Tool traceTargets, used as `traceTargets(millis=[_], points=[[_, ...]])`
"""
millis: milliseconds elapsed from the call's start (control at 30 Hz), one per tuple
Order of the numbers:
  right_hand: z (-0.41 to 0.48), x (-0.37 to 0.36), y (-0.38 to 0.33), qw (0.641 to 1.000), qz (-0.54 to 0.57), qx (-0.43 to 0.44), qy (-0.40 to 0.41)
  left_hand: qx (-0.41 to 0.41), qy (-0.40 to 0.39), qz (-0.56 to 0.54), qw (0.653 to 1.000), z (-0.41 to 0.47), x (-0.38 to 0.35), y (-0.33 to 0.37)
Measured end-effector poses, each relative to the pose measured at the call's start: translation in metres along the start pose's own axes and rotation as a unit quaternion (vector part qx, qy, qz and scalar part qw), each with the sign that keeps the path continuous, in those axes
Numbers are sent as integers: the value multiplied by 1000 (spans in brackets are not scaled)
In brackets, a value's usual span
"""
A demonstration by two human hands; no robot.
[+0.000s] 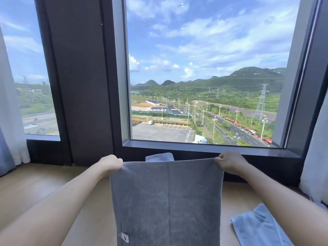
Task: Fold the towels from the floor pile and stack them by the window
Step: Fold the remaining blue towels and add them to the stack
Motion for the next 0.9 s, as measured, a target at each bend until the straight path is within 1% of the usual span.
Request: traceTargets(millis=[67, 167, 267, 367, 600, 700, 833, 900], points=[[-1, -2, 1, 997, 75, -11, -32, 18, -30, -83, 996, -1, -8, 0], [-6, -7, 3, 978, 192, -41, -77, 28, -65, -209, 975, -5, -22, 7], [-10, -11, -2, 961, 256, -50, -89, 24, -71, -339, 938, -7, -30, 24], [-12, -16, -10, 942, 317, -49, -101, 18, -71, -422, 904, -9, -36, 43], [-33, -31, -57, 890, 428, -14, -156, -30, -46, -511, 858, -19, -49, 98], [-44, -39, -80, 861, 473, 6, -187, -71, -50, -532, 843, -28, -52, 123], [-54, -43, -99, 847, 495, 23, -193, -122, -46, -498, 858, -35, -54, 138], [-59, -43, -104, 829, 520, 27, -204, -146, -24, -480, 865, -32, -50, 138]])
Point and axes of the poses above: each hand's wrist, its own z-axis towards the middle knuckle, its own x-axis out of the back of the hand, y = z × x, the point moved 10 cm from there along z, towards the middle knuckle, and after that the axes turned 10 degrees about -x, right-handed, at the moved point
